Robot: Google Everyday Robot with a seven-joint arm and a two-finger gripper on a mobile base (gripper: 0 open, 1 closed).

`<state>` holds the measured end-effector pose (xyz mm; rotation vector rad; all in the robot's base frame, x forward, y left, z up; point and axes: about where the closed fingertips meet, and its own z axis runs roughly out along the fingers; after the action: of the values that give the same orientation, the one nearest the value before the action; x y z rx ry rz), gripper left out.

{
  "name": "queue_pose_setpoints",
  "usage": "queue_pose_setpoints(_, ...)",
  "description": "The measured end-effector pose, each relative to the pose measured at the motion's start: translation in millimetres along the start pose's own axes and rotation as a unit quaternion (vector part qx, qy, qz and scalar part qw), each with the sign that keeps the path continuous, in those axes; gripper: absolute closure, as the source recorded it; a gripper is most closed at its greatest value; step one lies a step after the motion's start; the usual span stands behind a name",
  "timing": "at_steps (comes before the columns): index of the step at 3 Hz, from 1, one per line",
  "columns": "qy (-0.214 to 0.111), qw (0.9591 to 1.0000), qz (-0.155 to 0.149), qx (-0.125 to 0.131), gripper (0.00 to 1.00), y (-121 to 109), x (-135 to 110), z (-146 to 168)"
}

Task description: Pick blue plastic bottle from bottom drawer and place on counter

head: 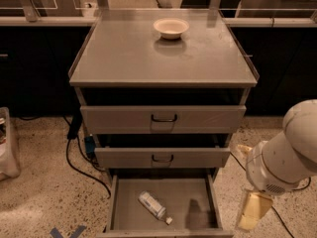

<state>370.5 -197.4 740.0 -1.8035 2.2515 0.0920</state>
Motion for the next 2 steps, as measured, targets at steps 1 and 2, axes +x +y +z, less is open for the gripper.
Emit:
queue_pose_setpoints(1,0.000,1.0000,0.000,0.000,0.00,0.0,0.0,0.1)
queue_pose_setpoints(2,0.007,0.9999,-0.010,0.011,0.00,-0.3,-0.8,8.8)
